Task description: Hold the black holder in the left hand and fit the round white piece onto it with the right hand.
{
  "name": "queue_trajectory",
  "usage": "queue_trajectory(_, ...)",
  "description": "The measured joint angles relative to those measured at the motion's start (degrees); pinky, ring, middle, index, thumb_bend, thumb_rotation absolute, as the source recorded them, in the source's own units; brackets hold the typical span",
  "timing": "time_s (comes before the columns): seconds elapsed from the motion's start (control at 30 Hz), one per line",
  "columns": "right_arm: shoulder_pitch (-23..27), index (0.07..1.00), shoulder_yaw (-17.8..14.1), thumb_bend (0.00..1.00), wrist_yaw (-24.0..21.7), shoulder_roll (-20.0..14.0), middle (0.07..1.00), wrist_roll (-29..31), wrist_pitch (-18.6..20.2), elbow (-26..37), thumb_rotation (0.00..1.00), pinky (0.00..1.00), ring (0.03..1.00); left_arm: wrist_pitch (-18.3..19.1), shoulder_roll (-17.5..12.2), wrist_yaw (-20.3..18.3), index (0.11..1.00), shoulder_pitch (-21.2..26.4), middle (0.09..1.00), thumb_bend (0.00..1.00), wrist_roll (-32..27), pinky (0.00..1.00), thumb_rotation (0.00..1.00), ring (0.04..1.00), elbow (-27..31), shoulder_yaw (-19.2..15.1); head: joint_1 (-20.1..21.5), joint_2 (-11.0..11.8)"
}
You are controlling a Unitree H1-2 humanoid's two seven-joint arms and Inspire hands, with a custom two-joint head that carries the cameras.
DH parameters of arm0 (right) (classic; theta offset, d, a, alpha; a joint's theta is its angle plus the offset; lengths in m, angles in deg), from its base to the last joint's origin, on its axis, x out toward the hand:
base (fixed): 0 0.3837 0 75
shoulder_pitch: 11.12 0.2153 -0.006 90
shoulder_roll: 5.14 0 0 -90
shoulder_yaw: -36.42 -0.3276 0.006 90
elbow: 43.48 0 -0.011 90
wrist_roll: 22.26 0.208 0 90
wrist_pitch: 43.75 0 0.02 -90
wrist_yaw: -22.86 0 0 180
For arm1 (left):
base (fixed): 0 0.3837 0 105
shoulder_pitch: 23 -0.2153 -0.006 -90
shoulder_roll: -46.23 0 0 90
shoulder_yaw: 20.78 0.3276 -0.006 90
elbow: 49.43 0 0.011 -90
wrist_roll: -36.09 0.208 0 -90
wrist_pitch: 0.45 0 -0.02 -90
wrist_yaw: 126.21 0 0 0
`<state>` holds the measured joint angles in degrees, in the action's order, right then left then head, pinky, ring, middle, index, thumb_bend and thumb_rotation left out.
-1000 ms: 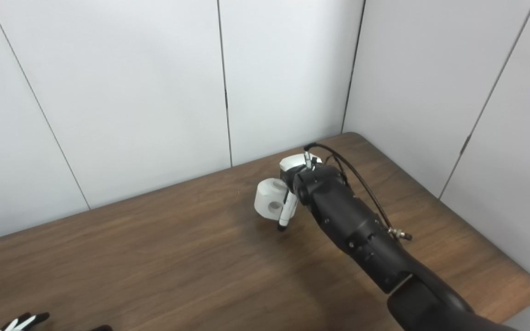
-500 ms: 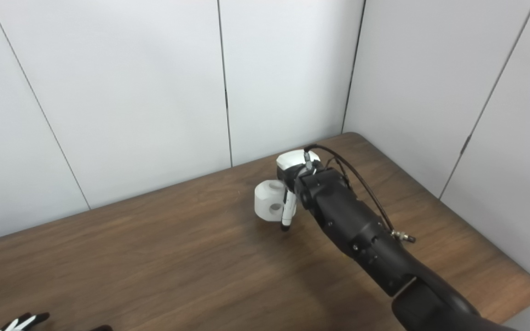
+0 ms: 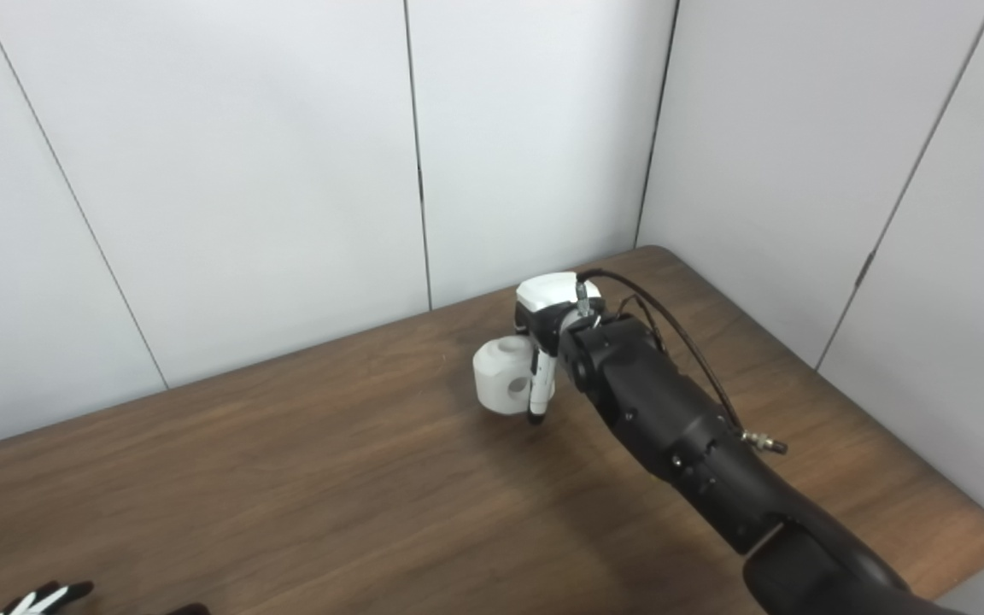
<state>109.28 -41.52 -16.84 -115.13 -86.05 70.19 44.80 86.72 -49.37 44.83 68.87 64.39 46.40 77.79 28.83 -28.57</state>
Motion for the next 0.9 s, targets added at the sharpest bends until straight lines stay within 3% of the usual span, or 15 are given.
queue_trajectory(0.1,0.00,0.548,-0.49,0.92,0.57,0.00,0.505,1.19,0.04,0.93,0.20,0.35,0.434,0.11,0.25,0.01,0.482,0.23,0.884,0.51,0.45,0.99,0.03,0.972,-0.19,0.14,-1.14,0.26)
queue_trajectory(0.43,0.01,0.600,-0.78,0.93,3.43,0.04,0.565,3.67,-0.23,2.39,0.22,0.43,0.512,0.38,1.63,-0.06,0.482,4.13,0.882,0.51,0.62,0.97,0.03,0.970,-3.39,1.07,-1.67,0.26)
queue_trajectory(0.7,-0.01,0.581,-0.75,0.87,5.59,0.03,0.572,5.39,-1.39,2.60,0.12,0.44,0.524,0.11,1.63,-0.03,0.483,4.78,0.882,0.51,0.33,0.96,0.03,0.964,-4.07,1.07,-1.41,0.35)
queue_trajectory(0.9,-0.05,0.578,-0.55,0.89,5.61,0.00,0.571,5.75,-1.32,2.89,0.09,0.44,0.522,0.18,1.56,-0.07,0.483,4.77,0.882,0.51,0.33,0.95,0.03,0.958,-3.94,0.88,-1.06,0.00)
